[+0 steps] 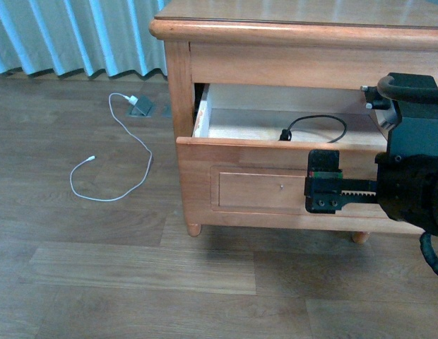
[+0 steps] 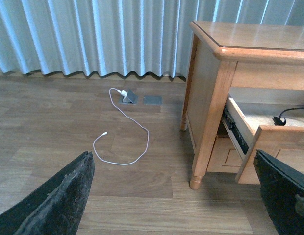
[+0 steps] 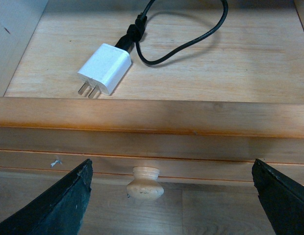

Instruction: Put charger into drawer

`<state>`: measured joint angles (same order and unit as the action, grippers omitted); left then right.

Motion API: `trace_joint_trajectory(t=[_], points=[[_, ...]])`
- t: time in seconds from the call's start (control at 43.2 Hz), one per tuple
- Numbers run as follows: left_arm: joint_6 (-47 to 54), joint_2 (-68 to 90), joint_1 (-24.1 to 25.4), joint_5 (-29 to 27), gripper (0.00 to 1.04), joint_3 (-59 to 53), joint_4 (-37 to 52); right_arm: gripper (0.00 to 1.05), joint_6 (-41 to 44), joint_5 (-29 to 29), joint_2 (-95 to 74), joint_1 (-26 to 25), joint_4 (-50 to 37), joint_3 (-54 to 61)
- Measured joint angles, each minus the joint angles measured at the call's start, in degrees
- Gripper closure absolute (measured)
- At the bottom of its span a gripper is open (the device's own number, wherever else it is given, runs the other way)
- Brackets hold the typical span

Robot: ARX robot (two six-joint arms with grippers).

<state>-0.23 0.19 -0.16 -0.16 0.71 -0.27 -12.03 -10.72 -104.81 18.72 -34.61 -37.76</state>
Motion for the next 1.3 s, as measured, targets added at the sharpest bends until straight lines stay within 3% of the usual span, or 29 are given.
trace_joint_trajectory(t=[0.764,1.296], points=[[0.0,0.0,0.0,0.0,0.06,0.0,0.0,0.08,0.0,-0.1,-18.7,-2.6,-5.2,-23.1],[0.0,0.0,0.0,0.0,0.06,0.0,0.0,0.08,0.2,-1.5,-27.5,-3.9,-3.9,-35.6]])
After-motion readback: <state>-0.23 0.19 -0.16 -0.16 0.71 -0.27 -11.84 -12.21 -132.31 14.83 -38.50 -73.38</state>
